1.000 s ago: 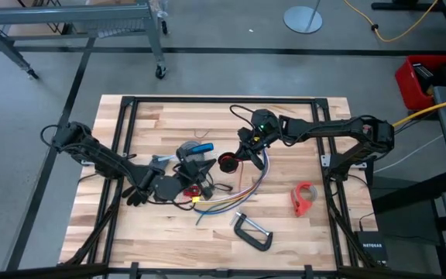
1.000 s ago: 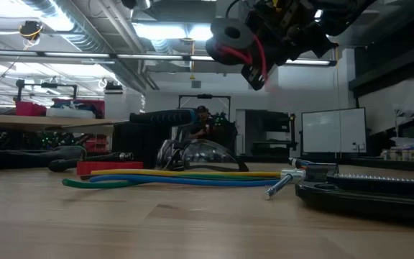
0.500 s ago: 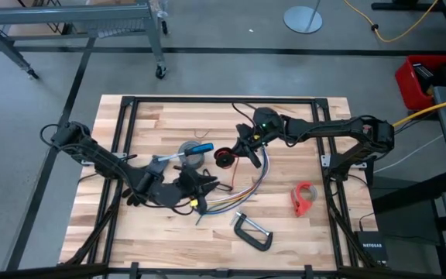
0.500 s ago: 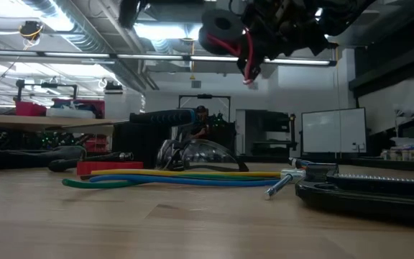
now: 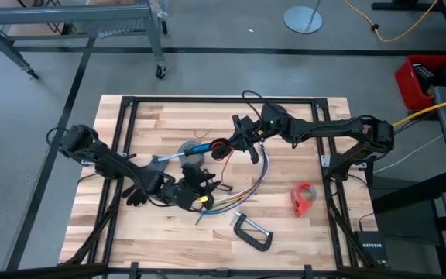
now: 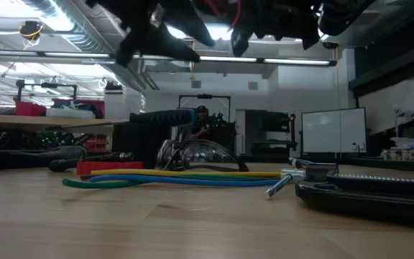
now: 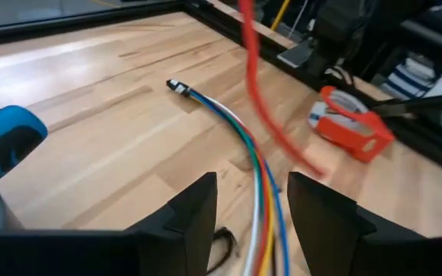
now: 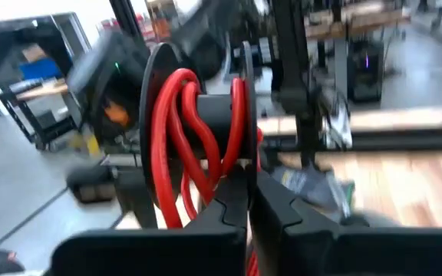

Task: Coil cords
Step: Coil the red wire onto the black spool

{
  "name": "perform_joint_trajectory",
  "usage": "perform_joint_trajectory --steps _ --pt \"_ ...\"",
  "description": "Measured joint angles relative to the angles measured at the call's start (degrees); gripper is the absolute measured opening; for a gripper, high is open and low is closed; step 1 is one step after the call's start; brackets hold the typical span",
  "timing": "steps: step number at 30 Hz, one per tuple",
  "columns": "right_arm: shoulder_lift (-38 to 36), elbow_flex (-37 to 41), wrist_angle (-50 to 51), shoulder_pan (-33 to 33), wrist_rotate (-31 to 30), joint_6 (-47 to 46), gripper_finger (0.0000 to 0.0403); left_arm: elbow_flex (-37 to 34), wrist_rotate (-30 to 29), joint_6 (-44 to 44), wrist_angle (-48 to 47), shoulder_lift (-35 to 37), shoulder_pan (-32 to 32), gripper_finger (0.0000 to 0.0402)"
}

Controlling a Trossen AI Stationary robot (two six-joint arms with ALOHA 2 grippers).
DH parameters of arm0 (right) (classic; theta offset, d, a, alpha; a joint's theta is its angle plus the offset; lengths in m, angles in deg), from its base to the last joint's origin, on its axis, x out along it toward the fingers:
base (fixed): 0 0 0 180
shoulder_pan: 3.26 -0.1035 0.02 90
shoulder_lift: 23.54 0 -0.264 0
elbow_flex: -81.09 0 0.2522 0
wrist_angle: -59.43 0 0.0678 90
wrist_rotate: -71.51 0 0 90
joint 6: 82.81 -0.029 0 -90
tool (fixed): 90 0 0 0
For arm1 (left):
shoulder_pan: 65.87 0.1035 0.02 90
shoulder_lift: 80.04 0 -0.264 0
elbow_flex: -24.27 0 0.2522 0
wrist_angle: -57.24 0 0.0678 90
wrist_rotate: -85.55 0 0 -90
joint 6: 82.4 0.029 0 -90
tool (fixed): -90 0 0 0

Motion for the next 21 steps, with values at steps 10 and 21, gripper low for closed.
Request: perform_joint_trajectory --steps 10,21 --pt "0.0 0.0 -2.3 0.0 0.1 -1.1 0.0002 0.0 0.6 7.8 7.3 -3.3 1.6 0.0153" --pt "0.0 0.0 2.7 0.0 -0.4 5.0 0.0002 0.0 1.0 6.0 6.7 -0.3 -0.4 0.0153"
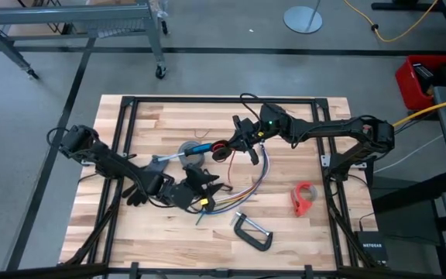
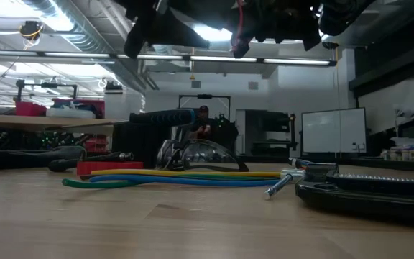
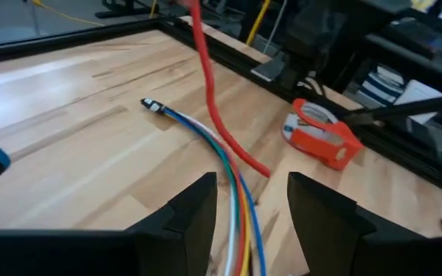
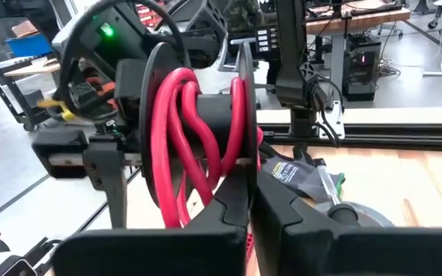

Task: Coil cords
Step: Coil the red wire onto the black spool

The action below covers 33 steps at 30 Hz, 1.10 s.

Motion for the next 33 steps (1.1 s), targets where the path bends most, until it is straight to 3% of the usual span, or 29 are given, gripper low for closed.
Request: perform_joint_trajectory --steps 16,24,28,33 --pt "0.0 0.0 -4.9 -2.8 -8.7 1.5 0.0002 0.0 0.8 -2.7 3.2 0.0 4.2 0.0153" --pt "0.0 0.0 -8.2 -2.7 -9.5 1.3 0.0002 0.0 1.0 -2.7 3.1 0.0 4.2 0.0149" --pt "0.0 0.0 -8.1 -2.7 -9.4 1.3 0.0002 0.0 1.0 -2.6 2.9 0.0 4.2 0.0119" --pt "0.0 0.0 -8.1 -2.7 -9.4 1.1 0.0002 0.0 1.0 -1.0 2.6 0.0 4.2 0.0049"
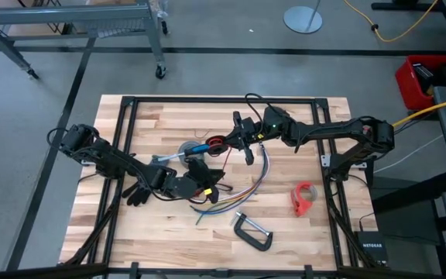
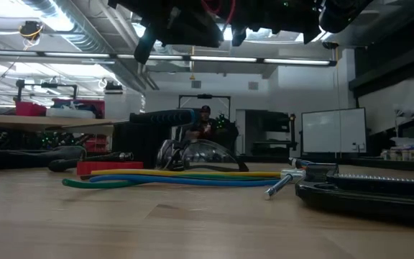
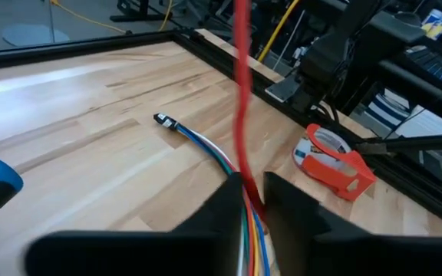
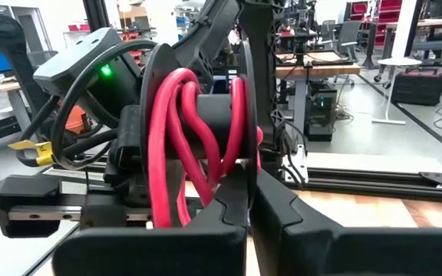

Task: Coil cords
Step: Coil the red wire onto the black spool

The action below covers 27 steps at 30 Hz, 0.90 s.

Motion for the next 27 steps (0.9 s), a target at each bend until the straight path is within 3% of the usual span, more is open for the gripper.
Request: perform_joint_trajectory --steps 3,8,27 --pt "0.0 0.0 -0.2 0.1 0.0 0.0 0.0002 0.0 0.0 0.5 0.0 0.0 0.0 0.0010" --pt "0.0 0.0 -0.1 0.6 0.4 -1.7 0.0002 0.0 -0.1 -1.2 -2.9 0.0 -0.6 0.0004" --pt "0.0 0.1 6.0 4.4 7.5 -4.8 0.0002 0.1 -0.5 -27.6 -28.1 0.0 -8.3 0.0001"
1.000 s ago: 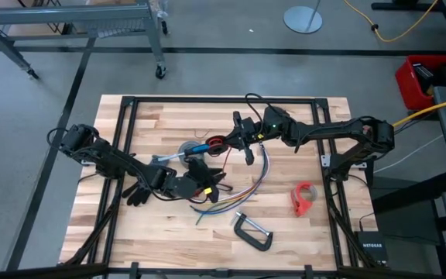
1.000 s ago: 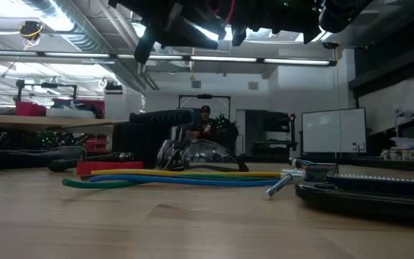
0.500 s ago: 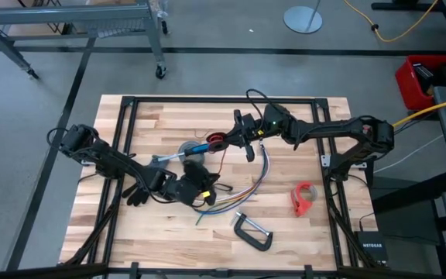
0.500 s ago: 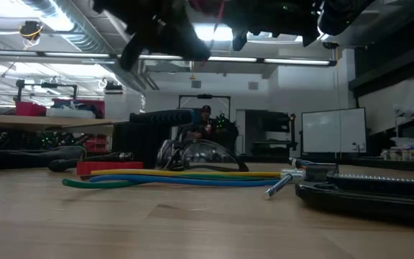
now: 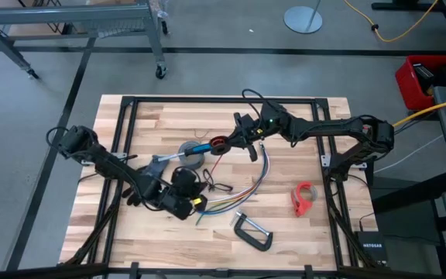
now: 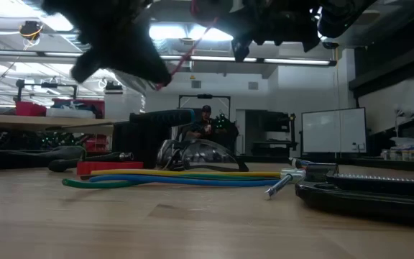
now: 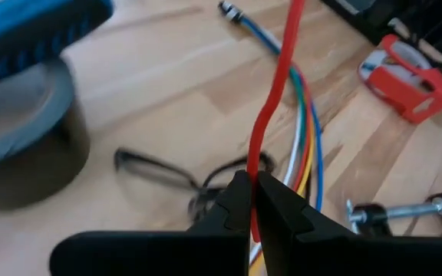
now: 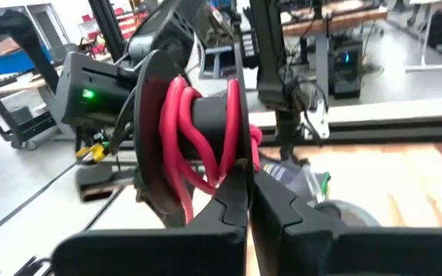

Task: Coil cords
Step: Coil the red wire onto the black spool

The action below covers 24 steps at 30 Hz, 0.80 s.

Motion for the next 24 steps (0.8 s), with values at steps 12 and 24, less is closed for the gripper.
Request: perform_joint_trajectory --steps 12,24 --pt "0.0 0.0 8.4 0.0 1.4 0.6 0.0002 0.0 0.2 -22.0 -15.3 0.0 -6.7 0.0000" --pt "0.0 0.0 10.7 0.0 1.4 1.9 0.0002 0.0 0.0 -38.8 -25.3 0.0 -13.0 0.0000"
